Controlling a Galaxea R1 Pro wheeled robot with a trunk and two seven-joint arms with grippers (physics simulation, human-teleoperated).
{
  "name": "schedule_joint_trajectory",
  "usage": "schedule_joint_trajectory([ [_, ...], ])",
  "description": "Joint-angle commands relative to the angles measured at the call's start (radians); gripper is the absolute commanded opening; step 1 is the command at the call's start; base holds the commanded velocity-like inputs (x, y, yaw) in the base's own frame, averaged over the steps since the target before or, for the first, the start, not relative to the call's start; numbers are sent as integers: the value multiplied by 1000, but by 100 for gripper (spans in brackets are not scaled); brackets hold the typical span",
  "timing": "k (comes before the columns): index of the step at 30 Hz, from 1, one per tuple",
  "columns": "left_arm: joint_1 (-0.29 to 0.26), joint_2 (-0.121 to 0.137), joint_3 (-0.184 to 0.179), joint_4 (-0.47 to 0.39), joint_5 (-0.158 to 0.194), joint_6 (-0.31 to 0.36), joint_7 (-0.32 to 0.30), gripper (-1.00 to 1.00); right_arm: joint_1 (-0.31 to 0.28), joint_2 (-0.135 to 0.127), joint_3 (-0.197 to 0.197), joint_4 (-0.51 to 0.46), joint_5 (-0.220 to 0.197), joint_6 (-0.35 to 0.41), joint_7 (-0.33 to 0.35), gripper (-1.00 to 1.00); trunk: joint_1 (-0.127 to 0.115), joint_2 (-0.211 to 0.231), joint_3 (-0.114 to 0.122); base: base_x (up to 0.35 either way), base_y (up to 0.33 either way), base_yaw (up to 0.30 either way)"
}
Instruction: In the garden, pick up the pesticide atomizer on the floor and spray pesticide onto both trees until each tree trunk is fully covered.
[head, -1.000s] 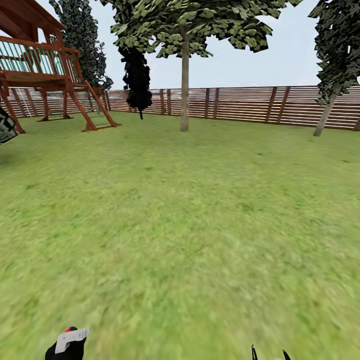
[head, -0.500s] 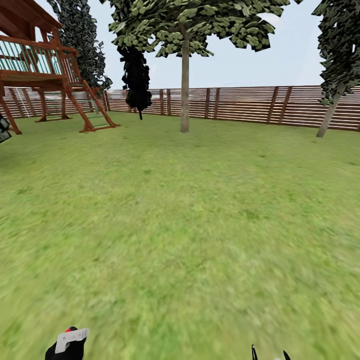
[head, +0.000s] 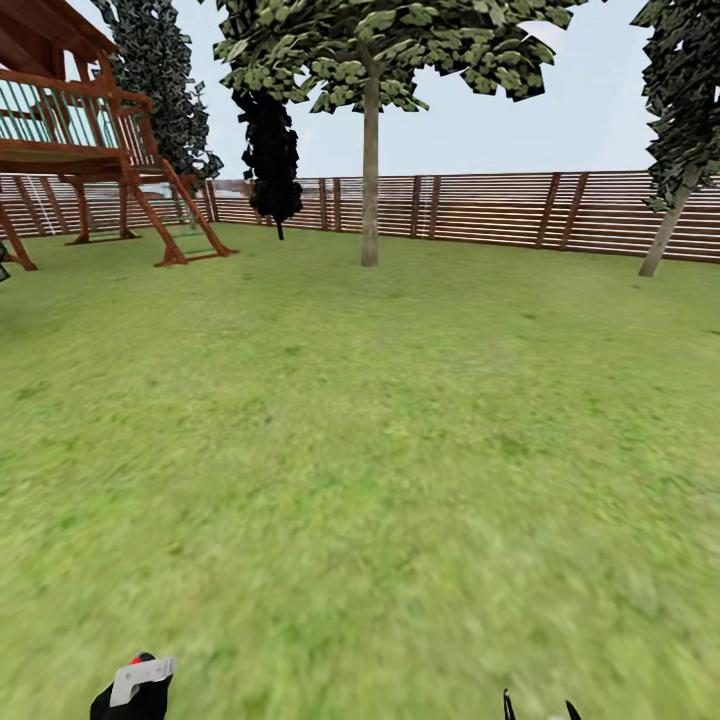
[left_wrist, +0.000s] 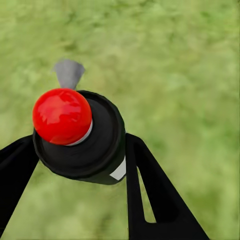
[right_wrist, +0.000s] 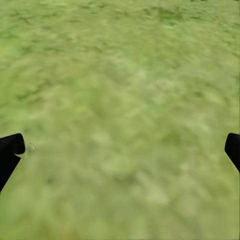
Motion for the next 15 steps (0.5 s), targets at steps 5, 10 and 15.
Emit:
schedule_joint_trajectory([
  [5,0,0,0,-1,0,0,-1,-100,0,0,0,0,0,0,0,100,0,0,0,340,0,0],
  [10,-1,0,0,-1,0,1,-1,-100,0,0,0,0,0,0,0,100,0,0,0,340,0,0],
  [15,0,0,0,0,0,1,-1,-100,0,1,0,0,0,0,0,100,0,0,0,340,0,0],
])
